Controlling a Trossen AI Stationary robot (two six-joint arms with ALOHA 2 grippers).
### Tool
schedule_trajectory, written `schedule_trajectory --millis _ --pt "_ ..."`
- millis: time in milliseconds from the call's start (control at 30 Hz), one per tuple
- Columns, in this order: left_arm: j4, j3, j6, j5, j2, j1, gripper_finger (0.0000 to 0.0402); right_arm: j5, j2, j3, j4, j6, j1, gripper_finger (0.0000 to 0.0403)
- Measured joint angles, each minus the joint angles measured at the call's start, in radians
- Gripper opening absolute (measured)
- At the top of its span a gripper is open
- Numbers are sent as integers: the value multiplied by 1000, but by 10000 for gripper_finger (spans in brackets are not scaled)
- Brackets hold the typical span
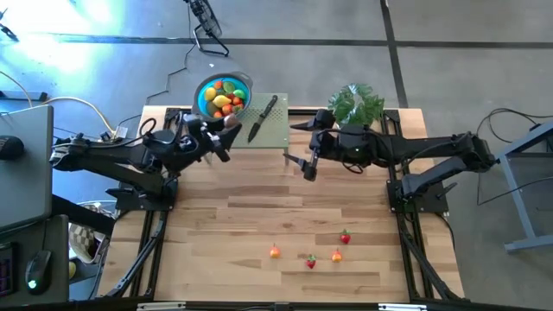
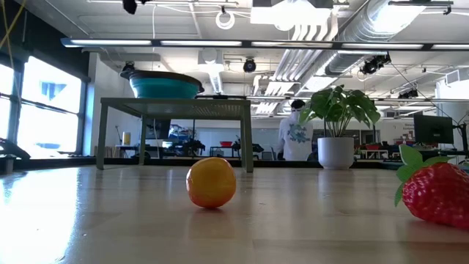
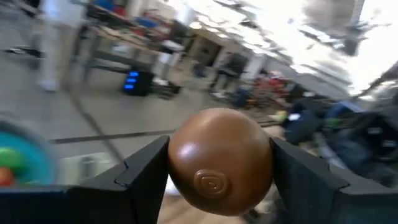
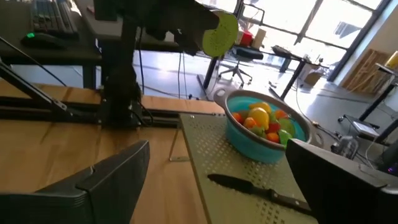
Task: Pick & Place Fruit
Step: Put the half kiwi into the strainer bowl on the shelf
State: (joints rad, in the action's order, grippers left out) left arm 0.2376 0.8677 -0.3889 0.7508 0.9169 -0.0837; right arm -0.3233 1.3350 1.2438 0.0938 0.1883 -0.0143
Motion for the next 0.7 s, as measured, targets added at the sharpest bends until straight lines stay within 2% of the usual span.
schedule_trajectory --millis 67,167,433,600,700 --pt "-38 0 -1 47 0 18 245 1 0 0 17 0 11 370" --pt "-74 0 -24 45 0 72 245 15 0 0 26 1 30 369" --pt "-283 0 -191 -18 0 277 245 49 0 0 37 26 78 369" --pt "-382 0 -224 -68 0 392 245 118 0 0 39 21 131 369" --pt "-448 9 -225 -115 1 463 244 123 0 0 32 18 163 369"
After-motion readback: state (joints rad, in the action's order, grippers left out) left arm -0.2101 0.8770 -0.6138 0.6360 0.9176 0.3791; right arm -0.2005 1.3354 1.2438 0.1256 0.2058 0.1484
